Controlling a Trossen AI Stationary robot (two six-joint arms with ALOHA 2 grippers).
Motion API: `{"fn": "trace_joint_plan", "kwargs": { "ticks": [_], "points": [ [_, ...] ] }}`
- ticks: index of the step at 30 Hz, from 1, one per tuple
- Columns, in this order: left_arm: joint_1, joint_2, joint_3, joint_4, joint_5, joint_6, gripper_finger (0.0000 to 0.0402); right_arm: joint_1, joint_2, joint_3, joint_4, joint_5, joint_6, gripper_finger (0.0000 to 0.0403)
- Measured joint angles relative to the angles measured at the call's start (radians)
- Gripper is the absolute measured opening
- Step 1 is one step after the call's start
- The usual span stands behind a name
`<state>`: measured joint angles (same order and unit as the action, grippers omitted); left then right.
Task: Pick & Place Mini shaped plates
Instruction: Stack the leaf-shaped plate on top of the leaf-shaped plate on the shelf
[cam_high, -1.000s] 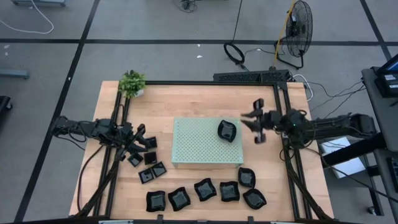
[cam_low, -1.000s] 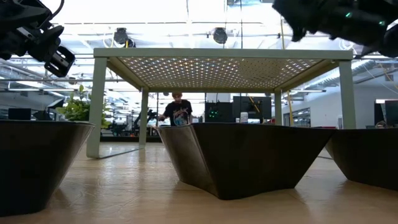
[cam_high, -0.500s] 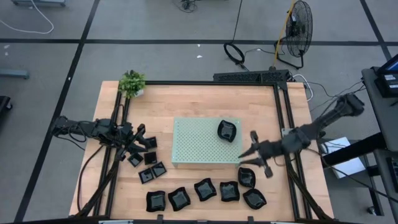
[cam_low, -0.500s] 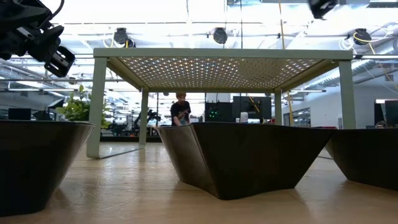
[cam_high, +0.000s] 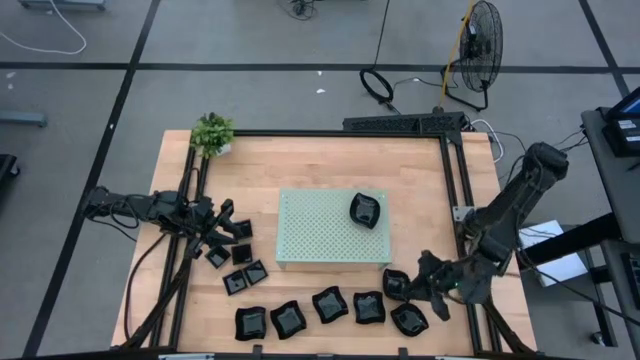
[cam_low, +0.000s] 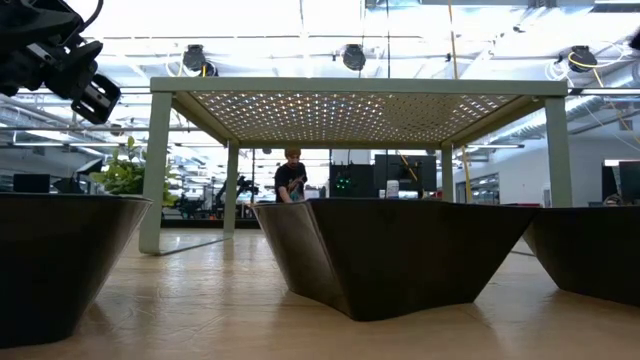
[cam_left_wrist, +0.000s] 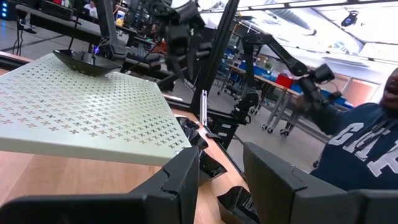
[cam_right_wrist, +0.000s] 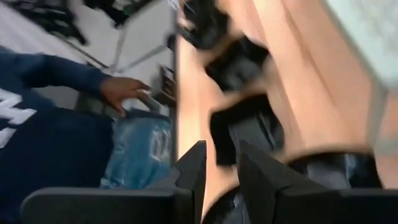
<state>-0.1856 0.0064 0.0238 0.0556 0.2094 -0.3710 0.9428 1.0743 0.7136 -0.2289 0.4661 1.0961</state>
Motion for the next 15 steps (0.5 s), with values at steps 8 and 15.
{"fn": "trace_joint_plan", "kwargs": {
  "ticks": [8,15],
  "points": [
    [0.000,0.000,0.000,0.000,0.000,0.000,0.0129,0.016,0.160,0.000,-0.030,-0.166,0.366,0.0053],
    [0.000,0.000,0.000,0.000,0.000,0.000,0.0129,0.024,0.249,0.000,-0.031,-0.267,0.489,0.0059]
  ]
}}
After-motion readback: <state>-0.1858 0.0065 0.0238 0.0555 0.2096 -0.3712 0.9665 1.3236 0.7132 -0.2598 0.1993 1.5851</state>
